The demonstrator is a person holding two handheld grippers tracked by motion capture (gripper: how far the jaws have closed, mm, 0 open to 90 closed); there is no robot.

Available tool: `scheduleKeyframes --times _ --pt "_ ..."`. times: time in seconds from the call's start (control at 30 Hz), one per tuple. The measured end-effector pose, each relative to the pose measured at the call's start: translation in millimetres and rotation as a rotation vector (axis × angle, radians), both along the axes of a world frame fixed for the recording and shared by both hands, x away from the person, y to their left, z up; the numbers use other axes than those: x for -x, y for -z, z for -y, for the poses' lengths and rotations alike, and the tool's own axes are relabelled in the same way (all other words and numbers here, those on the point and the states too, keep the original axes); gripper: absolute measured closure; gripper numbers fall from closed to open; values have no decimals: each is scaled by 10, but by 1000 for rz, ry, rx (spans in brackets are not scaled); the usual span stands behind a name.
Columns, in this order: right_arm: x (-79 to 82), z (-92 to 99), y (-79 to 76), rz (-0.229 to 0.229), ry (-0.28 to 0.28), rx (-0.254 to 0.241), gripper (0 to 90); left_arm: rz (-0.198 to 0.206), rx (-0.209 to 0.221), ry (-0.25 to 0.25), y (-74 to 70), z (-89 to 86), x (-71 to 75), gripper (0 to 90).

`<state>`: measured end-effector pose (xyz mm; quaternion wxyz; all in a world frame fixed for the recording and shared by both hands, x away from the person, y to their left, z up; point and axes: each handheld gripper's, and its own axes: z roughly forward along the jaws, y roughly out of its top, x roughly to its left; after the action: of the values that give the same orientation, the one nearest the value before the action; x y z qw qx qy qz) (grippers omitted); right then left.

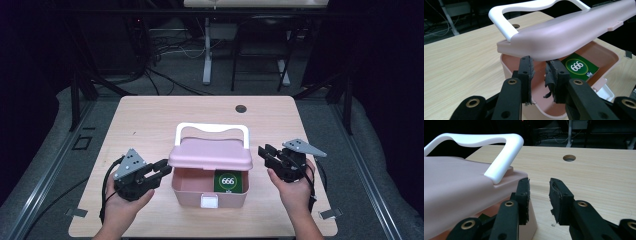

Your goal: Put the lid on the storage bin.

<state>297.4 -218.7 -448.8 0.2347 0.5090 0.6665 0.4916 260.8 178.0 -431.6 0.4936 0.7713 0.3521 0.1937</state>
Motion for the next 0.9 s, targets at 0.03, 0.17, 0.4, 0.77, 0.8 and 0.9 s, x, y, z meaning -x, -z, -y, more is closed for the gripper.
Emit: scheduleKeyframes --times 0.03,0.17,0.4,0.77,0.8,0.9 --pt "-1 0 2 -1 0 -1 692 2 -4 1 9 -3 3 739" --pt "-6 3 9 -1 0 -1 691 -5 -3 2 47 -6 24 739" --pt "-7 -3 19 -7 0 -1 690 -16 -3 3 126 -18 45 743" --pt "-12 0 28 -11 0 0 689 -23 -7 4 200 -21 79 745" --pt "-13 -1 31 -8 0 -1 688 -24 -7 5 210 -22 82 745" --pt "-14 0 35 -10 -2 -2 684 -31 -5 6 241 -25 90 745"
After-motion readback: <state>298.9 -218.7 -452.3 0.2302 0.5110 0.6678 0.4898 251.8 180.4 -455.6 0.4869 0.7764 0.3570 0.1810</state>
